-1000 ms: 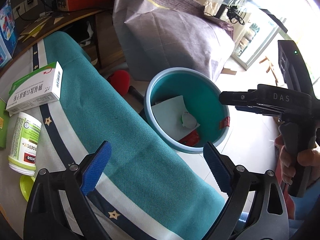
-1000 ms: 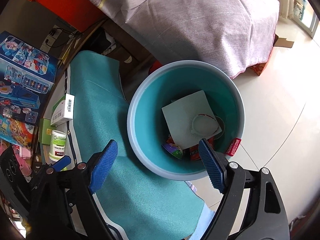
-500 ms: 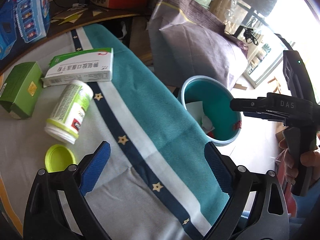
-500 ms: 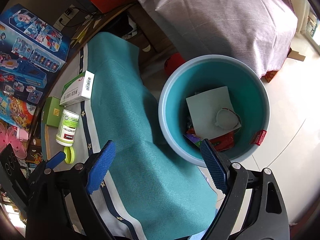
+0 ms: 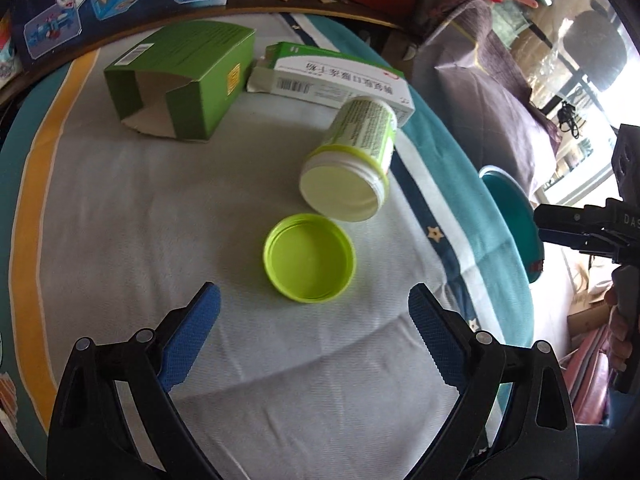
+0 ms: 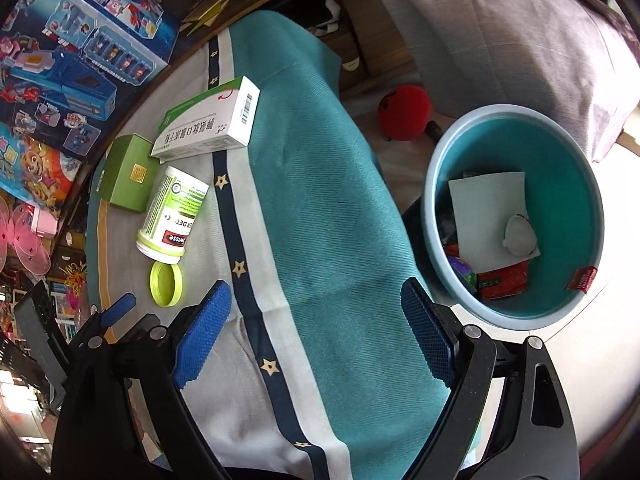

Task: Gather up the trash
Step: 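Move both tools back to the table toward the pill bottle and lime lid, then grasp the lime-green lid with the left tool while the right tool grasps the pill bottle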

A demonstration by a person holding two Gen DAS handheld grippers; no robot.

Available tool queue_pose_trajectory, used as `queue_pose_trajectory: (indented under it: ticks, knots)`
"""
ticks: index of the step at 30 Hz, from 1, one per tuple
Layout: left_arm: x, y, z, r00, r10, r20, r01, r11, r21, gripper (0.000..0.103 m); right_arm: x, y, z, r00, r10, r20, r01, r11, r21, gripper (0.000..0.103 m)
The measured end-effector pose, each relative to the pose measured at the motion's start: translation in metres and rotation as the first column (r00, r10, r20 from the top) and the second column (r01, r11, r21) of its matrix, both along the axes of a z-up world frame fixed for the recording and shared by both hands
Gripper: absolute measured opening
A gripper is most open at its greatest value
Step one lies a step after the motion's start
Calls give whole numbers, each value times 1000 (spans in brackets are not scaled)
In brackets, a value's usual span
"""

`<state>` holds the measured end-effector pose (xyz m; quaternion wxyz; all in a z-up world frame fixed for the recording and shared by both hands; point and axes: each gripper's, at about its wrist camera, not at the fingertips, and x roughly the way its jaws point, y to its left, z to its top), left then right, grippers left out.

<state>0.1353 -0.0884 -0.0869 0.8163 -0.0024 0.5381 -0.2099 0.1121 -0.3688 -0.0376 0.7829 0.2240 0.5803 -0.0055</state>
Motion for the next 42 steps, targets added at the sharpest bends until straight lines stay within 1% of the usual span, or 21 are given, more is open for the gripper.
queue_pose_trajectory:
  ticks: [3,6,11,14,17,18,19,20,21,22,23,25,27,33,40,42]
  knots:
    - [4,9,-7,1000,4,-10,-4,1000,7,95,7,12,-5,1000,15,-16,-15,1000,1,83]
    - [5,9,-11,1000,-12,-7,12,1000,28,95,13,20,-10,999,22,-32,-21,1000,8,83]
    - [5,-1,-16,998,-56,5,55,996,63,95,22,30,-14,998,39,-47,-39,999,11,83]
    - [5,-8,-17,997,-72,30,69,993,94,95,28,35,-14,998,46,-52,-46,999,7,83]
    - [7,-13,-18,996,-76,46,71,993,96,94,33,40,-13,997,55,-54,-55,998,8,83]
    - [8,-16,-18,995,-80,54,74,992,100,91,34,41,-13,997,57,-54,-57,998,7,83]
    - [6,-19,-17,993,-90,72,81,990,114,82,36,43,-13,997,61,-54,-60,998,6,83]
    - [5,-21,-16,990,-102,94,89,987,133,65,38,45,-12,996,63,-55,-62,998,7,83]
    - [4,-24,-15,988,-111,109,95,985,143,55,40,46,-12,996,64,-57,-64,998,8,83]
    - [5,-22,-14,988,-118,101,105,986,126,56,42,48,-12,996,67,-60,-66,998,8,83]
    - [7,-19,-13,990,-111,90,103,990,92,56,44,50,-12,996,69,-62,-69,998,8,83]
    - [14,-7,-12,995,-77,57,76,997,21,56,48,55,-10,995,78,-60,-78,997,7,83]
    - [19,7,-10,998,-42,44,43,999,-11,56,54,63,-8,994,94,-58,-94,996,4,83]
    - [23,40,4,998,17,63,-15,999,-38,56,79,94,-7,988,143,-54,-143,990,14,83]
    - [27,74,14,994,86,67,-81,994,-70,56,112,122,-19,984,165,-70,-163,986,41,83]
    - [28,82,15,993,99,61,-94,992,-79,56,117,129,-23,982,171,-75,-169,985,33,83]
